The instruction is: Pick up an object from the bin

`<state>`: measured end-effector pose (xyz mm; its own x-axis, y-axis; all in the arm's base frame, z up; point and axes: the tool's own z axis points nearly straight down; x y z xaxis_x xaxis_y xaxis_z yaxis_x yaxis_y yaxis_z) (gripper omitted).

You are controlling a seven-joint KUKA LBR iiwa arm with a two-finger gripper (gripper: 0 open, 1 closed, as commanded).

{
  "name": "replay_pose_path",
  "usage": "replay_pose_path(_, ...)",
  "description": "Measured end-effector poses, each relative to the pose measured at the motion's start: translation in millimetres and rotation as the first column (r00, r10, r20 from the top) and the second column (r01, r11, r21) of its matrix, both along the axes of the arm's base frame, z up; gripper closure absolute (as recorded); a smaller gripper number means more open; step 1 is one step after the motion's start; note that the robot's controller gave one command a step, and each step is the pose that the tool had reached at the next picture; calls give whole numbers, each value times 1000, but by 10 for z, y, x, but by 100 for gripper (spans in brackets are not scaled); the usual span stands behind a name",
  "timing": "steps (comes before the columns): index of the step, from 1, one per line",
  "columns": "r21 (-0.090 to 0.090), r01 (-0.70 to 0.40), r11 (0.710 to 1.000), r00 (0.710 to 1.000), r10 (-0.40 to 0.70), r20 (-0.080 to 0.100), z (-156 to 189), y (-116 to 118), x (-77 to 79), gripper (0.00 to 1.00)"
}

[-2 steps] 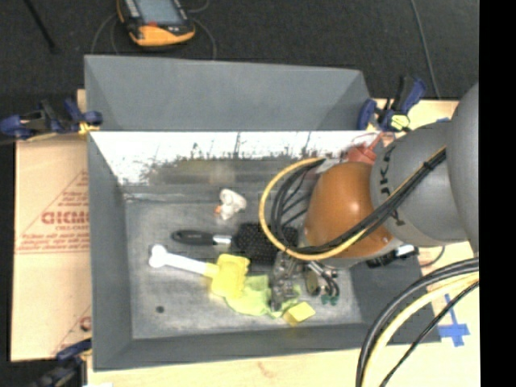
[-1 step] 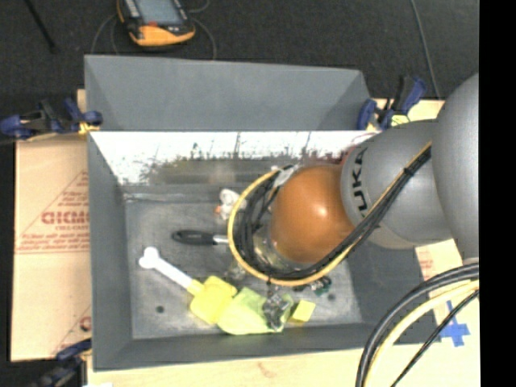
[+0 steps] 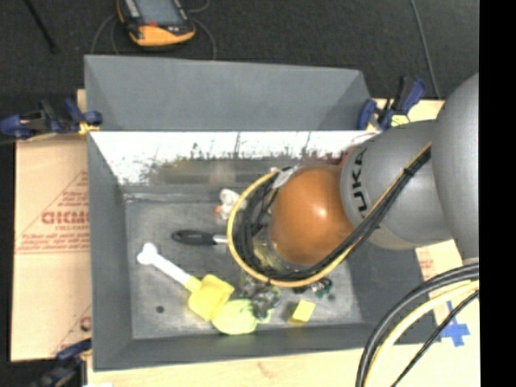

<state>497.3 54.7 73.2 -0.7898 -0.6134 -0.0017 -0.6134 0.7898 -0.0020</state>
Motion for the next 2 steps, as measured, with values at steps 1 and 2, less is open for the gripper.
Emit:
replay_pose_path(1,0,1,1000,1000,-1,0,0,0,0,100)
replay_pose_path(2,2,-22,1000,1000,22,1,1294,264,87,100)
